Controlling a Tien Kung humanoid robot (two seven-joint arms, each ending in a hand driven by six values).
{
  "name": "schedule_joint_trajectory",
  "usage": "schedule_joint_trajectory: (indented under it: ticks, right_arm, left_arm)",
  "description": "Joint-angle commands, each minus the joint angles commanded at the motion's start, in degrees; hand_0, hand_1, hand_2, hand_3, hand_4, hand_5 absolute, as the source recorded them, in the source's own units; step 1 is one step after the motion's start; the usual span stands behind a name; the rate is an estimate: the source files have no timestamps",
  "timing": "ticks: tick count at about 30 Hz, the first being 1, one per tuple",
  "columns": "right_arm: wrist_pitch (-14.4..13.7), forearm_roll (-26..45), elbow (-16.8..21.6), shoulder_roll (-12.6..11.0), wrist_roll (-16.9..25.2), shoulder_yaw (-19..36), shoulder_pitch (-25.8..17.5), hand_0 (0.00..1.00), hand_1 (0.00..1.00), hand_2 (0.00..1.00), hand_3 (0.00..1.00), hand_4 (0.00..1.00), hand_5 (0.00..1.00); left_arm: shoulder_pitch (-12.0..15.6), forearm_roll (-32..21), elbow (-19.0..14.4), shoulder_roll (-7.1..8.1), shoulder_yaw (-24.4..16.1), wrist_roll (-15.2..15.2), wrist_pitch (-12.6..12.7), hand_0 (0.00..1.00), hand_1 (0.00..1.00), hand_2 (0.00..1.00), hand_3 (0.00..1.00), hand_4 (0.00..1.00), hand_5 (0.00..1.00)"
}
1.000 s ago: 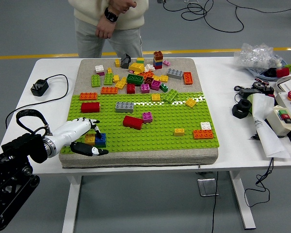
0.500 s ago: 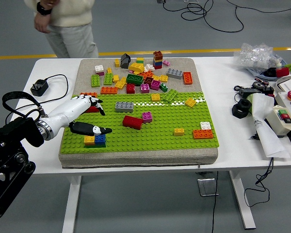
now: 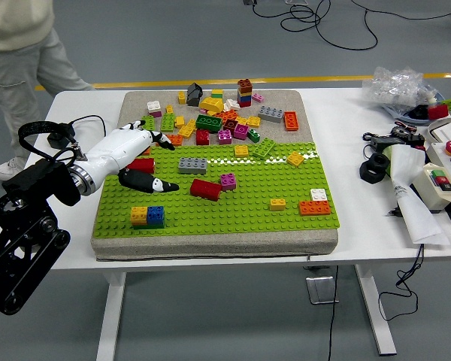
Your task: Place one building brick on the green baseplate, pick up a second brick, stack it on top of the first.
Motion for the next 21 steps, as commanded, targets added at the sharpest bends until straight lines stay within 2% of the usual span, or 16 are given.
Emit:
schedule_joint_trajectory:
  ticks: [4, 13, 17, 18, 21]
  right_arm:
    - [-0.04, 0.21, 0.00, 0.07, 0.03, -0.16, 0.17, 0.764, 0.698, 0.736, 0.747, 0.998, 0.628]
    - [0.01, 0.08, 0.00, 0.07, 0.07, -0.28, 0.24, 0.765, 0.699, 0.736, 0.747, 0.998, 0.628]
    - [0.02, 0.05, 0.00, -0.01, 0.09, -0.53, 0.39, 0.765, 0.699, 0.736, 0.747, 0.998, 0.628]
    - [0.02, 0.05, 0.00, -0.02, 0.09, -0.55, 0.40, 0.765, 0.698, 0.736, 0.747, 0.998, 0.627]
    - [0.00, 0.05, 0.00, -0.10, 0.10, -0.75, 0.62, 0.765, 0.698, 0.736, 0.747, 0.998, 0.627]
  left_arm:
    - [-1.21, 1.41, 1.50, 0.17, 0.11, -0.37, -0.19, 0.871, 0.747, 0.720, 0.828, 0.998, 0.281]
    - [-1.74, 1.83, 2.02, 0.32, -0.34, -0.93, -0.61, 0.861, 0.749, 0.723, 0.831, 0.998, 0.268]
    - [-1.59, 0.71, 2.32, 0.60, -1.35, -1.34, 0.11, 0.861, 0.749, 0.723, 0.831, 0.998, 0.268]
    - [-1.58, 0.64, 2.34, 0.61, -1.41, -1.36, 0.16, 0.894, 0.803, 0.779, 0.844, 0.998, 0.260]
    - [-1.25, -2.57, 3.14, 1.11, -3.59, -2.16, 2.36, 0.894, 0.803, 0.779, 0.844, 0.998, 0.260]
